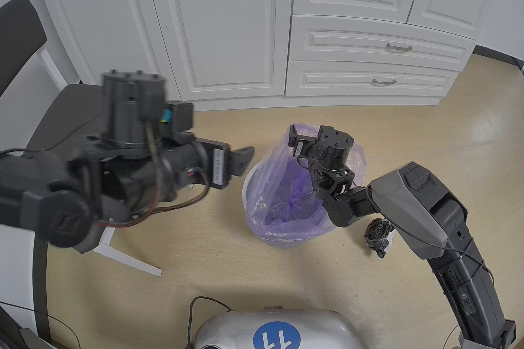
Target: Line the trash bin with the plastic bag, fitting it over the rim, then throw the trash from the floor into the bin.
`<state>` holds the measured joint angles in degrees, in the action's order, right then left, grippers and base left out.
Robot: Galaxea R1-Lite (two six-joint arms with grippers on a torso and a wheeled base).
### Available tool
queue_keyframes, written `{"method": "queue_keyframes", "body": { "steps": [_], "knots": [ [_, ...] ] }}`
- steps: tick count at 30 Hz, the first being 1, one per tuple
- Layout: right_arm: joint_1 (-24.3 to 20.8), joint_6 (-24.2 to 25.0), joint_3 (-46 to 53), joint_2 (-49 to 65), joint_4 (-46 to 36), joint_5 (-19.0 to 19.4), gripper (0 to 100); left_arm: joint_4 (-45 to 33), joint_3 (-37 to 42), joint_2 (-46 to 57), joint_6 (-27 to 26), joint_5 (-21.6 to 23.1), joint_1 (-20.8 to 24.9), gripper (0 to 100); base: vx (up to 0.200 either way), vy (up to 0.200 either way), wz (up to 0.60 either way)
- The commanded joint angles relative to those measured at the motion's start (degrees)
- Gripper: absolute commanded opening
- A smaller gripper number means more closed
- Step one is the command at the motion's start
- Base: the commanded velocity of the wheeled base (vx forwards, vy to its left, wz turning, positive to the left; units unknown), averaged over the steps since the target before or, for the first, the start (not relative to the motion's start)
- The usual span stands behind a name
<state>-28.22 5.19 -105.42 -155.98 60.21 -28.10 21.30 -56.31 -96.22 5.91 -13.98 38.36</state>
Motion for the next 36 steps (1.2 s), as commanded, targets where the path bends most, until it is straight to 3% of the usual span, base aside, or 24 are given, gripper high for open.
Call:
{"method": "queue_keyframes", "body": {
  "steps": [1, 6, 9, 20, 32, 36],
  "knots": [
    [-0.52, 8.78, 1.45, 5.86, -8.09, 0.15, 100, -8.2, -16.11, -23.14, 1.21, -0.34, 1.63, 100, 0.0, 0.0, 0.0],
    [-0.17, 9.05, 0.92, 5.42, -8.44, 0.68, 100, -8.46, -19.98, -29.02, 1.21, -0.87, 1.71, 100, 0.0, 0.0, 0.0],
    [-0.08, 9.13, 0.83, 5.33, -8.35, 1.03, 100, -8.55, -21.3, -31.48, 0.94, -4.56, 1.89, 100, 0.0, 0.0, 0.0],
    [0.27, 9.13, 0.75, 5.69, -8.44, 1.03, 100, -7.85, -21.91, -35.62, 0.94, -5.7, 1.45, 100, 0.0, 0.0, 0.0],
    [0.62, 8.25, 1.89, 6.21, -7.83, 1.12, 100, -7.94, -31.05, -42.38, -0.29, -7.73, -6.99, 100, 0.0, 0.0, 0.0],
    [2.82, 4.3, 5.76, 9.2, -7.65, 2.26, 100, -8.11, -33.34, -42.65, -0.38, -8.17, -9.18, 100, 0.0, 0.0, 0.0]
  ]
}}
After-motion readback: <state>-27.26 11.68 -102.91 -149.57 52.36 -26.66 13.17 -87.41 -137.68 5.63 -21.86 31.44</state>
